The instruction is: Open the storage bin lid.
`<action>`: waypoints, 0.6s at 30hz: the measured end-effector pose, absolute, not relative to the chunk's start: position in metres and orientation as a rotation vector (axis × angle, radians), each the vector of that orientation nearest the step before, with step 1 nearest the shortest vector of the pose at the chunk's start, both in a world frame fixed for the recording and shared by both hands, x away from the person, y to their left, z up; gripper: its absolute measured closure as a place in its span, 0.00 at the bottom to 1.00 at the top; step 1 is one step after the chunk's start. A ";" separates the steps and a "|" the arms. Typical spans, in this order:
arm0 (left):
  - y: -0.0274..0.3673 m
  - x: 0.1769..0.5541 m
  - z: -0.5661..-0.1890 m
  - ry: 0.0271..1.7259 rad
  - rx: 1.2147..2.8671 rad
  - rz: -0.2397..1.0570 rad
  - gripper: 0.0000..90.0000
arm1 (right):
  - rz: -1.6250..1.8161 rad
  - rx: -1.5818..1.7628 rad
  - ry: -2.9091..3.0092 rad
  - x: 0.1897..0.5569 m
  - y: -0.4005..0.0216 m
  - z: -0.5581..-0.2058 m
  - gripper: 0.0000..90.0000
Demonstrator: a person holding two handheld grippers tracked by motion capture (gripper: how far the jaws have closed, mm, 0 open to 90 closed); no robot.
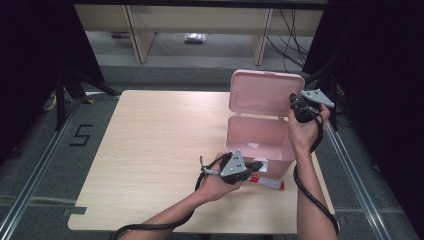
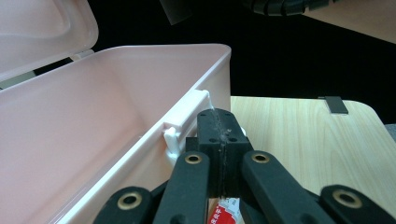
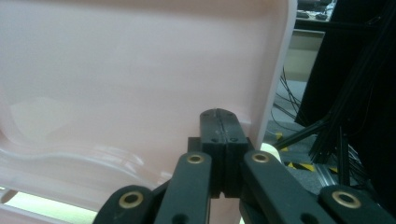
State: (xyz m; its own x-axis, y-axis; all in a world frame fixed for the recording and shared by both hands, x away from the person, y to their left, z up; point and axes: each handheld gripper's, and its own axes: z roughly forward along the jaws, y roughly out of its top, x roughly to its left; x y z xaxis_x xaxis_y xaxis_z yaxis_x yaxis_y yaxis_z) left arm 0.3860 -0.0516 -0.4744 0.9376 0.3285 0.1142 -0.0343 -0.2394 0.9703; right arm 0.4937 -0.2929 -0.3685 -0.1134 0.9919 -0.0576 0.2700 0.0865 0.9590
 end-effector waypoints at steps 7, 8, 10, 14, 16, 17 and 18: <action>-0.052 0.386 -0.475 0.219 1.783 0.344 1.00 | 1.077 1.345 1.538 0.500 -0.291 -0.374 1.00; -0.052 0.386 -0.475 0.218 1.783 0.344 1.00 | 1.074 1.339 1.549 0.501 -0.292 -0.374 1.00; -0.052 0.386 -0.474 0.217 1.785 0.344 1.00 | 1.076 1.355 1.546 0.503 -0.291 -0.375 1.00; -0.052 0.386 -0.475 0.219 1.783 0.343 1.00 | 1.065 1.369 1.558 0.506 -0.291 -0.376 1.00; -0.052 0.386 -0.474 0.218 1.784 0.342 1.00 | 1.057 1.379 1.562 0.508 -0.291 -0.377 1.00; -0.052 0.386 -0.475 0.219 1.783 0.342 1.00 | 1.052 1.371 1.575 0.509 -0.292 -0.377 1.00; -0.052 0.386 -0.475 0.219 1.783 0.342 1.00 | 1.059 1.404 1.575 0.509 -0.290 -0.377 1.00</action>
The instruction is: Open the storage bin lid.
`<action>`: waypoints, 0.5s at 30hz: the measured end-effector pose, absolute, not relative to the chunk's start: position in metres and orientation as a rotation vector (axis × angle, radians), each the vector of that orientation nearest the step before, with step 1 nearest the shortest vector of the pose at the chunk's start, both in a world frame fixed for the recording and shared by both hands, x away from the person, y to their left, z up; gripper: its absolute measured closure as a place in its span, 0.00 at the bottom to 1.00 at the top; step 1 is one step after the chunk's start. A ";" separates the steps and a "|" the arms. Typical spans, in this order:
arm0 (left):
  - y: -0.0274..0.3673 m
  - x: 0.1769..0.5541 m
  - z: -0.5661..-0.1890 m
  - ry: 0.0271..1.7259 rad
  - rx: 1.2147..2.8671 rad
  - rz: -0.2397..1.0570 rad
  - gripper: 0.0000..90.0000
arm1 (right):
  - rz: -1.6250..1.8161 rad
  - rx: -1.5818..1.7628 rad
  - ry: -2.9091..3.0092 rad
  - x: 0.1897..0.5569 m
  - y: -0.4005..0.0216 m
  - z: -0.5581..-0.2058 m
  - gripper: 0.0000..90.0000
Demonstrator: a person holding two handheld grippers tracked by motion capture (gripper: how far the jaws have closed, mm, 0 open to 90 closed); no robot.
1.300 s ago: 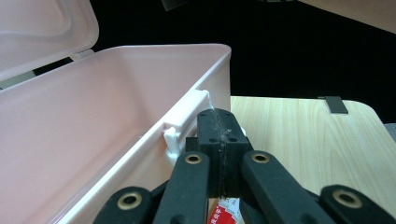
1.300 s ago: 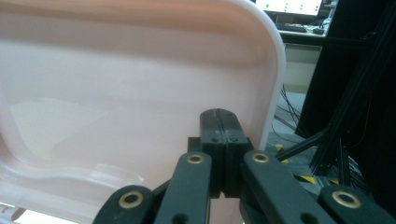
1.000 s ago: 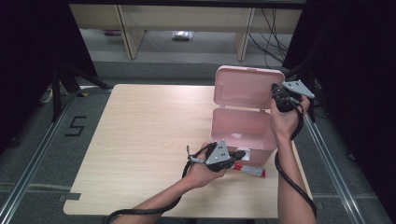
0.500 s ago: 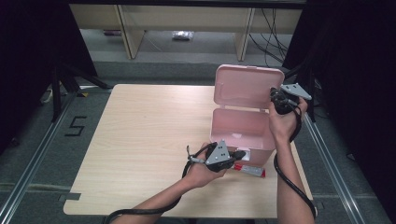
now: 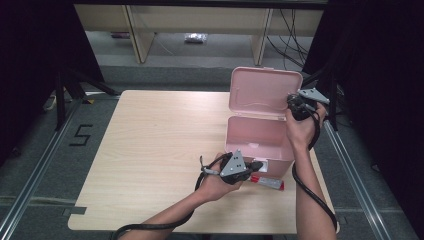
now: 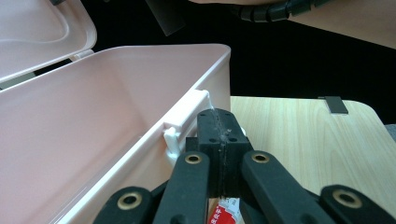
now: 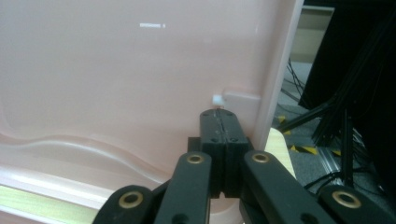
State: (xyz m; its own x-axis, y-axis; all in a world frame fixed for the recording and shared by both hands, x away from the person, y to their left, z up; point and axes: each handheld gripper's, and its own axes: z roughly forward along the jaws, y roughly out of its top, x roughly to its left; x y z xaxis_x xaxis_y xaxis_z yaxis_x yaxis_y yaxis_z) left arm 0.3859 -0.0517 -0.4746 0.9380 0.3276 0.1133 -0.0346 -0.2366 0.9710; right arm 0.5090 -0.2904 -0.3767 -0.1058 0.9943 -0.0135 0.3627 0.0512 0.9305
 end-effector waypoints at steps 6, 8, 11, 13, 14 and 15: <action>-0.052 0.386 -0.474 0.219 1.784 0.342 1.00 | 1.022 1.404 1.598 0.513 -0.292 -0.378 1.00; -0.052 0.386 -0.474 0.219 1.784 0.342 1.00 | 1.024 1.406 1.608 0.514 -0.292 -0.379 1.00; -0.052 0.386 -0.475 0.219 1.782 0.344 1.00 | 1.035 1.407 1.626 0.514 -0.292 -0.380 1.00; -0.052 0.386 -0.475 0.218 1.783 0.343 1.00 | 1.045 1.404 1.629 0.513 -0.293 -0.380 1.00; -0.052 0.386 -0.474 0.213 1.786 0.343 1.00 | 1.048 1.436 1.617 0.512 -0.291 -0.380 1.00; -0.052 0.386 -0.474 0.209 1.787 0.344 1.00 | 1.047 1.427 1.614 0.511 -0.292 -0.380 1.00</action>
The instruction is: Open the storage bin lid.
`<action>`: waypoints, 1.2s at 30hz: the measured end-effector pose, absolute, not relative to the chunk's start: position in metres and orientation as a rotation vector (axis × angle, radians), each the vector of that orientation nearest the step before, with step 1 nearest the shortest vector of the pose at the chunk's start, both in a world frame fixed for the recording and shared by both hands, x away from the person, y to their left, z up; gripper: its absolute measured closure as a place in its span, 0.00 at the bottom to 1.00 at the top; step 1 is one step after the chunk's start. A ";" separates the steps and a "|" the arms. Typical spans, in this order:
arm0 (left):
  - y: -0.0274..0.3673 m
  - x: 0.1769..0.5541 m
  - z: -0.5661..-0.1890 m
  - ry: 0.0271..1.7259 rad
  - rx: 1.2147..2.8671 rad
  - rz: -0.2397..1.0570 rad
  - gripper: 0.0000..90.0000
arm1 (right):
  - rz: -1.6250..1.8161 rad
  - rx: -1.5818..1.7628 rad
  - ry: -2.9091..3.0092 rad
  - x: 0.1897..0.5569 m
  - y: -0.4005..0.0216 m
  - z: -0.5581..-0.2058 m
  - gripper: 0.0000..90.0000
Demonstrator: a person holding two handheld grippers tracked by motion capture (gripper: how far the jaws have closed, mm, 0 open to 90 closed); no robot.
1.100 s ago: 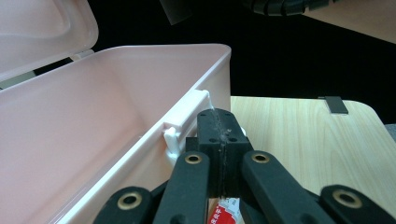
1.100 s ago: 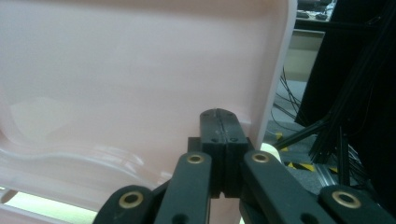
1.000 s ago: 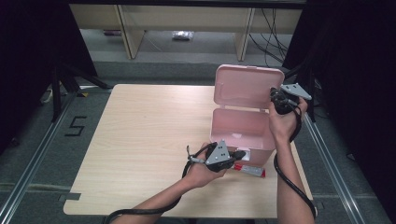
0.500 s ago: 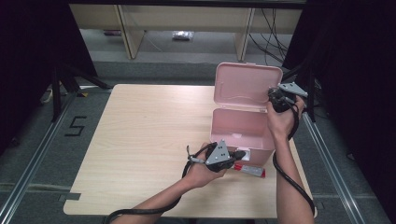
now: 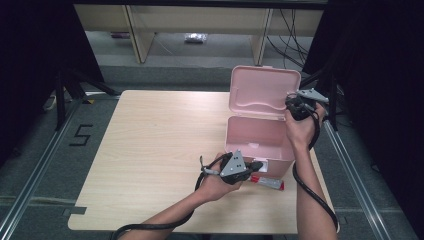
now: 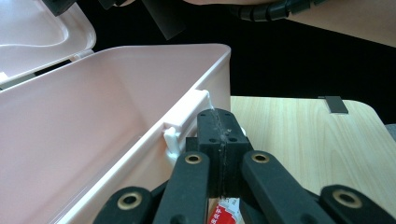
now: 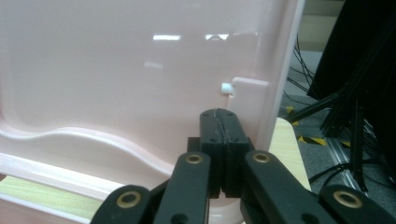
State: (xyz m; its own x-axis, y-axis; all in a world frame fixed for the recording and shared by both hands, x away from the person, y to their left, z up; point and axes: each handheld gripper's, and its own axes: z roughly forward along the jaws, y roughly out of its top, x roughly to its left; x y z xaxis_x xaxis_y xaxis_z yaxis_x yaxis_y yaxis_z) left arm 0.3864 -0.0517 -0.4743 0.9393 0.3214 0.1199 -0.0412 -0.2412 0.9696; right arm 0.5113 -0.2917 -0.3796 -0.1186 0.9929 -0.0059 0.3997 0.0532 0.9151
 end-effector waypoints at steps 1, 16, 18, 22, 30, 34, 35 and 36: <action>-0.052 0.386 -0.474 0.211 1.784 0.343 1.00 | 1.057 1.427 1.612 0.511 -0.292 -0.380 1.00; -0.052 0.386 -0.474 0.216 1.791 0.345 1.00 | 1.095 1.367 1.670 0.493 -0.299 -0.374 0.97; -0.052 0.386 -0.474 0.216 1.791 0.345 1.00 | 1.098 1.377 1.676 0.487 -0.299 -0.373 0.96; -0.052 0.386 -0.473 0.210 1.794 0.345 1.00 | 1.109 1.367 1.715 0.478 -0.301 -0.371 0.95; -0.052 0.386 -0.473 0.213 1.796 0.347 1.00 | 1.123 1.342 1.781 0.457 -0.303 -0.369 0.92; -0.052 0.386 -0.472 0.219 1.798 0.347 1.00 | 1.115 1.303 1.824 0.445 -0.305 -0.369 0.90; -0.052 0.386 -0.472 0.221 1.798 0.347 1.00 | 1.115 1.310 1.837 0.441 -0.305 -0.369 0.90; -0.052 0.386 -0.472 0.209 1.802 0.351 1.00 | 1.115 1.322 1.849 0.438 -0.304 -0.369 0.90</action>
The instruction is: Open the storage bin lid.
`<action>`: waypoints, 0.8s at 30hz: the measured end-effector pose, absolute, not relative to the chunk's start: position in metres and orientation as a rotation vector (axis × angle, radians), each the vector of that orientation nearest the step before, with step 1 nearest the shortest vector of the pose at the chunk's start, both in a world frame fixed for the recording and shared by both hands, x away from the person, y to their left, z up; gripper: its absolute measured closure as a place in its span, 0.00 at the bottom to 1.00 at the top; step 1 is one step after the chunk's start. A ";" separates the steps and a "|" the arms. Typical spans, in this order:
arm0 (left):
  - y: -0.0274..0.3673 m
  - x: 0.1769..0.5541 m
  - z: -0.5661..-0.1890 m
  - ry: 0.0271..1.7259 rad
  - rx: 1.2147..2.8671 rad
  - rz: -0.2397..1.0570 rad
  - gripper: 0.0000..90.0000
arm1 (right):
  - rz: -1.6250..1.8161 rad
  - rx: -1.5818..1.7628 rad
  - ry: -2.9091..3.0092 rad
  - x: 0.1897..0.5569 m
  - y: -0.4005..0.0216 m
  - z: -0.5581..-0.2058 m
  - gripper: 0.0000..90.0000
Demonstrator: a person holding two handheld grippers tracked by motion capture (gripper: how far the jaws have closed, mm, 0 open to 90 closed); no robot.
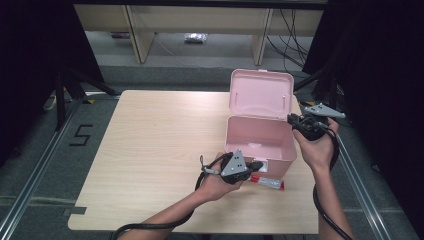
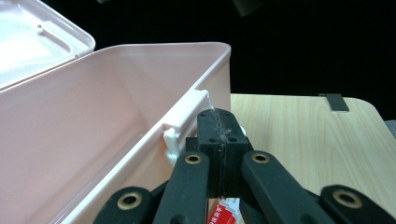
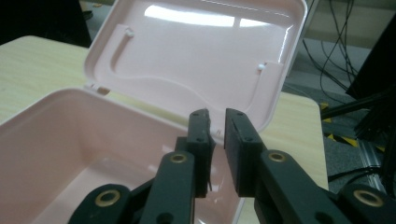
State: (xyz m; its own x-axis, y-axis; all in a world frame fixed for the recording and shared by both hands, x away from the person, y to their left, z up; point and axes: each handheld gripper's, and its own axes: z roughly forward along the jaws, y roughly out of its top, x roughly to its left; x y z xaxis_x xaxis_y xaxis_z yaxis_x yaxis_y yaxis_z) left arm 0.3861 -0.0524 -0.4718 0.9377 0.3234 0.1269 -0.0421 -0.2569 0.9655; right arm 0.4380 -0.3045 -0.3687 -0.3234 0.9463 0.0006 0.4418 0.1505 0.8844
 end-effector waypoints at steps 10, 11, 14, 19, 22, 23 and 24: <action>-0.052 0.386 -0.469 0.204 1.824 0.363 1.00 | 1.107 1.254 1.963 0.414 -0.305 -0.376 0.83; -0.052 0.386 -0.469 0.208 1.818 0.363 1.00 | 1.102 1.231 1.982 0.413 -0.306 -0.375 0.82; -0.052 0.386 -0.469 0.206 1.816 0.363 1.00 | 1.115 1.225 1.993 0.408 -0.305 -0.377 0.81; -0.051 0.385 -0.468 0.211 1.817 0.360 0.99 | 1.109 1.223 2.012 0.402 -0.305 -0.376 0.81; -0.051 0.385 -0.467 0.210 1.815 0.354 0.99 | 1.106 1.188 2.025 0.401 -0.305 -0.378 0.81; -0.050 0.385 -0.466 0.198 1.816 0.358 0.98 | 1.112 1.243 2.028 0.398 -0.303 -0.378 0.81; -0.050 0.384 -0.465 0.204 1.814 0.354 0.98 | 1.097 1.172 2.021 0.399 -0.306 -0.380 0.81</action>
